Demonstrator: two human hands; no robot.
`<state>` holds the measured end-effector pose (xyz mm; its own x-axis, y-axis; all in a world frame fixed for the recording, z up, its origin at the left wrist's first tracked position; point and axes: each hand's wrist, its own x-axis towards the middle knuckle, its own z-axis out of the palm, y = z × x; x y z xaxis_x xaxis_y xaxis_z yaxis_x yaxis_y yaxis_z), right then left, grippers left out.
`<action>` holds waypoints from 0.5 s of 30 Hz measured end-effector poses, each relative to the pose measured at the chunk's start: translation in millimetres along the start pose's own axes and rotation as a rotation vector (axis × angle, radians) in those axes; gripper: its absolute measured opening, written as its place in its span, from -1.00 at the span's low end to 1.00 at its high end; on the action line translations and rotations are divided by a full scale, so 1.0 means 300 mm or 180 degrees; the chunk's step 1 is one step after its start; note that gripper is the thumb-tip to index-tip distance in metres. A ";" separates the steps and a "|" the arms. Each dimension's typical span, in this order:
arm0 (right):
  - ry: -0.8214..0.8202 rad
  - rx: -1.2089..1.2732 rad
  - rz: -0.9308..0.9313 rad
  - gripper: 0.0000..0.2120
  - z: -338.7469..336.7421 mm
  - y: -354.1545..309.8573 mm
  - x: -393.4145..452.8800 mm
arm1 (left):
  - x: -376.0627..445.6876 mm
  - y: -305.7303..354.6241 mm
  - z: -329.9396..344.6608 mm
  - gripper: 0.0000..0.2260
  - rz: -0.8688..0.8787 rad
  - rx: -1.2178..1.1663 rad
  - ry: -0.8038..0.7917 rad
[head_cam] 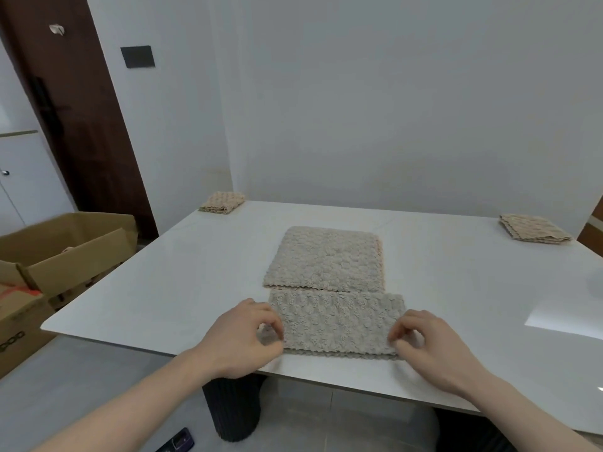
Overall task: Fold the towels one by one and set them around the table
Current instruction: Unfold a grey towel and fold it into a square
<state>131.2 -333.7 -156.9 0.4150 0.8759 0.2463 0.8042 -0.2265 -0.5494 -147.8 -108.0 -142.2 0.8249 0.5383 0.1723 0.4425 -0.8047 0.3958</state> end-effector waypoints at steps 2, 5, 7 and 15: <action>0.0206 0.0075 0.0036 -0.89 0.008 -0.020 0.038 | 0.033 0.044 0.000 -0.77 -0.0051 -0.0260 0.0257; 0.0310 -0.0006 0.0068 -0.81 0.045 -0.038 0.115 | 0.106 0.124 0.040 -0.80 0.0064 -0.0408 0.0423; 0.0234 -0.0238 0.0137 -0.66 0.081 -0.030 0.156 | 0.152 0.175 0.090 -0.68 0.0145 -0.0210 0.0294; -0.0204 -0.0753 0.0597 -0.37 0.186 0.024 0.141 | 0.211 0.198 0.278 -0.30 0.0099 0.0651 -0.0534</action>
<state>130.9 -274.6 -195.0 0.5439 0.8328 0.1031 0.7960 -0.4731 -0.3775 -40.1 -142.6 -182.9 0.8784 0.4773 0.0230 0.4639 -0.8632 0.1991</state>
